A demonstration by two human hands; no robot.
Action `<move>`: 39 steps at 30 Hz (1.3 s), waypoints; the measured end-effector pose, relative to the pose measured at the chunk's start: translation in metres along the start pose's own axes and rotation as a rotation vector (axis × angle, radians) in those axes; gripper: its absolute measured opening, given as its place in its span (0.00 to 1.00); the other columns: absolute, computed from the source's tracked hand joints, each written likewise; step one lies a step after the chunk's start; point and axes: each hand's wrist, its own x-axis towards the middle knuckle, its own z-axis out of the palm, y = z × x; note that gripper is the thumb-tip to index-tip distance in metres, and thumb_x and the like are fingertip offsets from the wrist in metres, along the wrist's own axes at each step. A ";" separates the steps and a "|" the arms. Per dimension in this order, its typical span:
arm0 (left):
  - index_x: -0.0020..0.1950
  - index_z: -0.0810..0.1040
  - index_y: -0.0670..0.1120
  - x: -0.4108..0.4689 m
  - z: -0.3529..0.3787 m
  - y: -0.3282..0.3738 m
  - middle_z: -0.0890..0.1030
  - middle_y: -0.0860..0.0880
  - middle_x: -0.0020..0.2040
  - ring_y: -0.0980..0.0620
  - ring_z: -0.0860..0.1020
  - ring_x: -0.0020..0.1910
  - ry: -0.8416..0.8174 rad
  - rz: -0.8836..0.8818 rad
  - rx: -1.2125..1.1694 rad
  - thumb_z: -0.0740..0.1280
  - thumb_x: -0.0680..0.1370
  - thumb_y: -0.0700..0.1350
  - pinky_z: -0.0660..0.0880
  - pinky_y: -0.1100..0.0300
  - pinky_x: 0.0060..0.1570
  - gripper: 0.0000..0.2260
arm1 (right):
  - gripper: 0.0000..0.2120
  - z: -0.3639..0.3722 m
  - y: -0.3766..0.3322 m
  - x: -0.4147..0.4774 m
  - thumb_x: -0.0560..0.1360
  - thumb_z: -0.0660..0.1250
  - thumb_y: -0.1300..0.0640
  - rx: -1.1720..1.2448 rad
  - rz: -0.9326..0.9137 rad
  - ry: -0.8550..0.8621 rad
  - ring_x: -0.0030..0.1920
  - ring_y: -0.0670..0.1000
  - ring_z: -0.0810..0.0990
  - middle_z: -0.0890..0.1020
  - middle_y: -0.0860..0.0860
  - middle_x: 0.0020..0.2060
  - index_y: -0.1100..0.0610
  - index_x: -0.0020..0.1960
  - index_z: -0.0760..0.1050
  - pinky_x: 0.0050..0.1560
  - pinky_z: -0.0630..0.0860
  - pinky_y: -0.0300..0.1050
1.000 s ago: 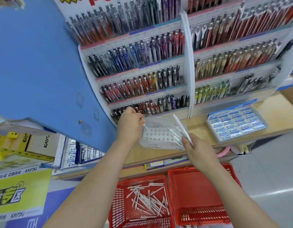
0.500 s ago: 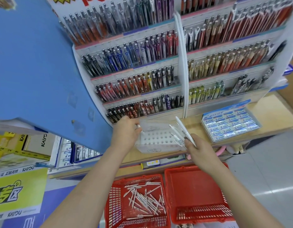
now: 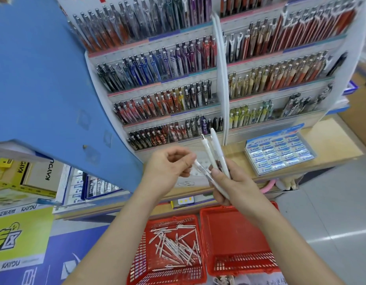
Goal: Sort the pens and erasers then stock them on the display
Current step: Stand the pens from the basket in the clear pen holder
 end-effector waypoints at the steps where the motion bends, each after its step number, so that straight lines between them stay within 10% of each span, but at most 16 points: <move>1: 0.44 0.81 0.43 0.001 -0.004 -0.001 0.80 0.47 0.33 0.53 0.77 0.31 0.037 0.011 0.014 0.70 0.73 0.41 0.80 0.59 0.37 0.02 | 0.06 -0.002 -0.001 0.000 0.81 0.59 0.57 0.013 0.023 -0.016 0.24 0.47 0.69 0.74 0.51 0.32 0.60 0.54 0.69 0.24 0.64 0.37; 8: 0.42 0.82 0.41 -0.006 -0.024 0.001 0.83 0.44 0.34 0.50 0.81 0.32 0.053 -0.031 -0.075 0.72 0.71 0.37 0.80 0.59 0.37 0.01 | 0.05 -0.005 0.006 0.004 0.81 0.59 0.58 0.022 0.027 -0.037 0.22 0.41 0.65 0.71 0.55 0.32 0.60 0.50 0.70 0.22 0.61 0.33; 16: 0.36 0.81 0.54 0.012 -0.062 -0.002 0.81 0.53 0.30 0.52 0.81 0.32 0.484 0.210 0.318 0.74 0.71 0.43 0.80 0.56 0.39 0.07 | 0.07 -0.018 0.028 0.021 0.79 0.60 0.61 -0.049 0.049 0.283 0.26 0.47 0.65 0.69 0.48 0.25 0.58 0.44 0.73 0.26 0.63 0.39; 39: 0.45 0.84 0.45 0.047 -0.031 -0.045 0.83 0.50 0.38 0.52 0.79 0.36 0.378 0.238 0.776 0.70 0.74 0.47 0.73 0.61 0.38 0.06 | 0.08 -0.027 0.046 0.015 0.78 0.62 0.61 0.021 0.128 0.268 0.26 0.49 0.67 0.70 0.52 0.28 0.59 0.40 0.74 0.25 0.62 0.38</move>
